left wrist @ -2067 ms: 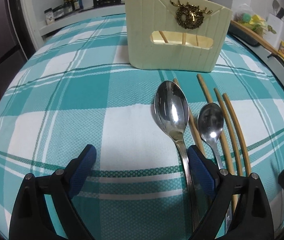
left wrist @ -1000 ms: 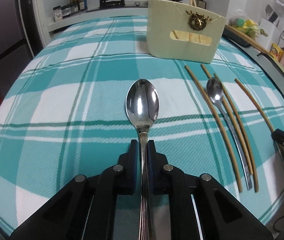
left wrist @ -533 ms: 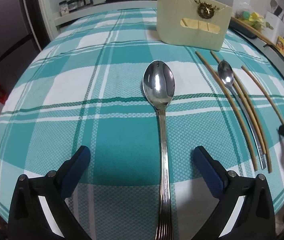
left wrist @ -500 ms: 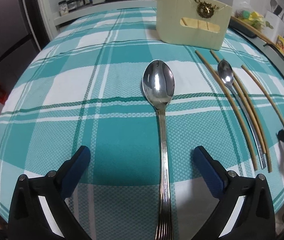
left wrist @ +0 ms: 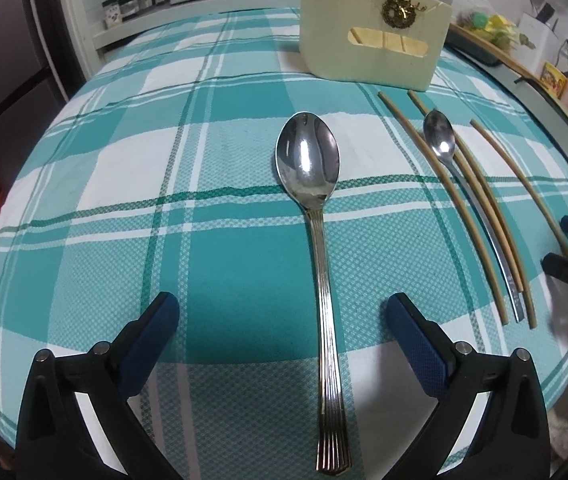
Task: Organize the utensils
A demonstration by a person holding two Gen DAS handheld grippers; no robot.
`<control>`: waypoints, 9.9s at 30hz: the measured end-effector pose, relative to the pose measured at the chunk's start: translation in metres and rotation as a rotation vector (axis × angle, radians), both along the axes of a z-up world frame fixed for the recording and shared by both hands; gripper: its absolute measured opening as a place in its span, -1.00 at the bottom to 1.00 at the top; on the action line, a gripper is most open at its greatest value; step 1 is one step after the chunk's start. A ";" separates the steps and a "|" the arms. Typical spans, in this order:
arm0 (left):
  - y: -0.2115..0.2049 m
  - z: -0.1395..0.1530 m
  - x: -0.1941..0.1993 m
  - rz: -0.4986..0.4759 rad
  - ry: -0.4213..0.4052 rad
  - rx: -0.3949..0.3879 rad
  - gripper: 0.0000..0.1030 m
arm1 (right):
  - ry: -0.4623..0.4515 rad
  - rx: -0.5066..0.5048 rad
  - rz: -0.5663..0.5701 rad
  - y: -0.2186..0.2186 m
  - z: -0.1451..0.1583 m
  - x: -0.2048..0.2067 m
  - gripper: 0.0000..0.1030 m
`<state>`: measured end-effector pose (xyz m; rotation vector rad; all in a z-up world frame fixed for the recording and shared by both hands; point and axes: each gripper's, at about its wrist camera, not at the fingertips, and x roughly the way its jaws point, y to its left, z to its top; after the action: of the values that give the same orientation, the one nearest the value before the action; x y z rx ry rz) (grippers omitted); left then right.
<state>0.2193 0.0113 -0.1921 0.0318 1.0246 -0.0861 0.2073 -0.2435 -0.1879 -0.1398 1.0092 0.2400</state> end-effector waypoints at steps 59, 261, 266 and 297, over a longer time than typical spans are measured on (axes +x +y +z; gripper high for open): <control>0.015 0.224 0.028 -0.103 -0.472 -0.302 -0.19 | -0.580 0.232 -0.001 0.006 0.226 0.018 -0.86; -0.010 0.024 0.022 -0.041 -0.090 -0.120 0.98 | -0.122 0.067 -0.114 -0.015 0.028 -0.010 0.42; -0.008 0.021 0.048 -0.050 -0.064 -0.127 0.97 | -0.089 0.060 -0.066 -0.007 0.024 0.014 0.28; -0.020 0.076 0.086 -0.169 -0.154 -0.183 -0.94 | -0.061 0.168 0.032 0.015 0.068 0.116 -0.89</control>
<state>0.3054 -0.0087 -0.1158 -0.0409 0.8555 -0.3262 0.3233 -0.2287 -0.1201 -0.0102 0.9225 0.3468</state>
